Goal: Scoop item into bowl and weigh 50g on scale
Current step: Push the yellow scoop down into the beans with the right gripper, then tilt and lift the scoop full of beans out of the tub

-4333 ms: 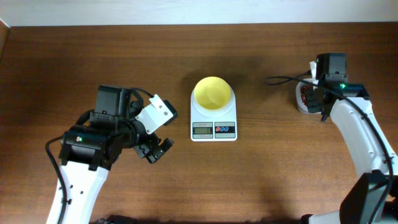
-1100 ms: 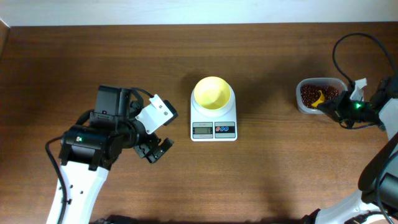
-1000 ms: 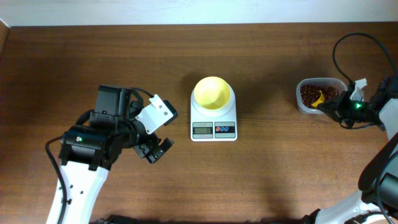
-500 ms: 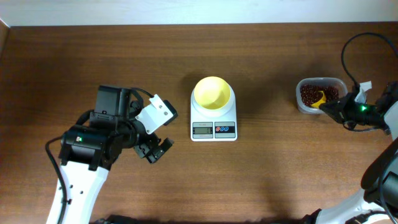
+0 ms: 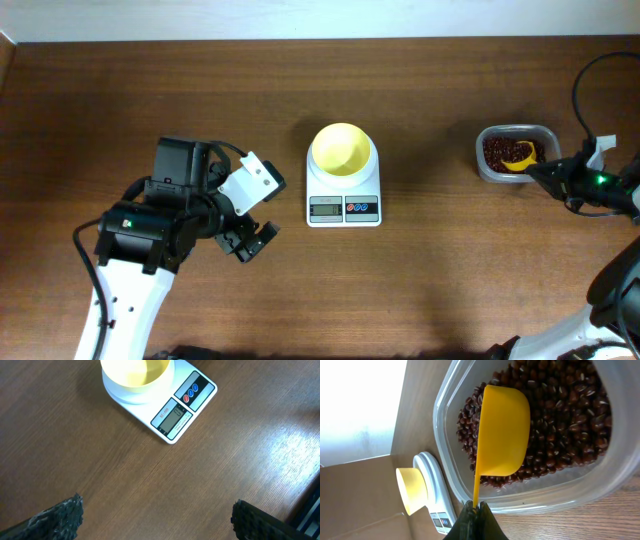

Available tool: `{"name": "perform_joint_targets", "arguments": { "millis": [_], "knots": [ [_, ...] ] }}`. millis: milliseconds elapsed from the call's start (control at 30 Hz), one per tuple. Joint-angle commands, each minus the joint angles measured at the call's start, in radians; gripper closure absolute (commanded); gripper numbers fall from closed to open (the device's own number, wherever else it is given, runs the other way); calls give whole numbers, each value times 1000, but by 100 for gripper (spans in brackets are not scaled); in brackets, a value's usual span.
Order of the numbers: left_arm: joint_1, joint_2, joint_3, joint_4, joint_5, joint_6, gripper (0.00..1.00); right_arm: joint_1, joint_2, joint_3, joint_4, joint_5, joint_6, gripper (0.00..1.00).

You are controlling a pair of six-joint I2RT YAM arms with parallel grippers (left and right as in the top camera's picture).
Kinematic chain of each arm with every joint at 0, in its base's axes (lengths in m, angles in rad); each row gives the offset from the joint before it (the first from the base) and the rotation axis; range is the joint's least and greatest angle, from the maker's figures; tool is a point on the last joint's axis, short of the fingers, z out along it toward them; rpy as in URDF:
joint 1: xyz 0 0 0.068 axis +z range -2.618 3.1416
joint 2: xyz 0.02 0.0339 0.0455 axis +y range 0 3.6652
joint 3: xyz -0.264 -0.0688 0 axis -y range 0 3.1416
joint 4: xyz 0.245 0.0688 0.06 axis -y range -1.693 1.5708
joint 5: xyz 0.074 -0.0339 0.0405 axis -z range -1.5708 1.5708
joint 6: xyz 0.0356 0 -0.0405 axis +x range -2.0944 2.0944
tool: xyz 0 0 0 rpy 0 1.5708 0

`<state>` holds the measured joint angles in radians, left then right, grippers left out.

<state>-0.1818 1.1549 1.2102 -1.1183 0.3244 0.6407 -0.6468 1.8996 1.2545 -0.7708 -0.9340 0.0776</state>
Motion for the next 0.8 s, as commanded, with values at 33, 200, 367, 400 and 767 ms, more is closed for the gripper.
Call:
{"name": "perform_joint_targets", "arguments": {
  "millis": [33, 200, 367, 400, 767],
  "knots": [
    [8, 3, 18, -1, 0, 19, 1, -3, 9, -7, -1, -61, -63, 96],
    [8, 3, 18, -1, 0, 19, 1, -3, 9, -7, -1, -62, -91, 96],
    [8, 3, 18, -1, 0, 19, 1, -4, 9, -7, -3, -62, -108, 96],
    [8, 3, 18, -1, 0, 19, 1, -4, 9, -7, -4, -63, -108, 96],
    [8, 3, 18, -1, 0, 19, 1, -92, 9, -7, -53, -115, -135, 96]
  ]
}}
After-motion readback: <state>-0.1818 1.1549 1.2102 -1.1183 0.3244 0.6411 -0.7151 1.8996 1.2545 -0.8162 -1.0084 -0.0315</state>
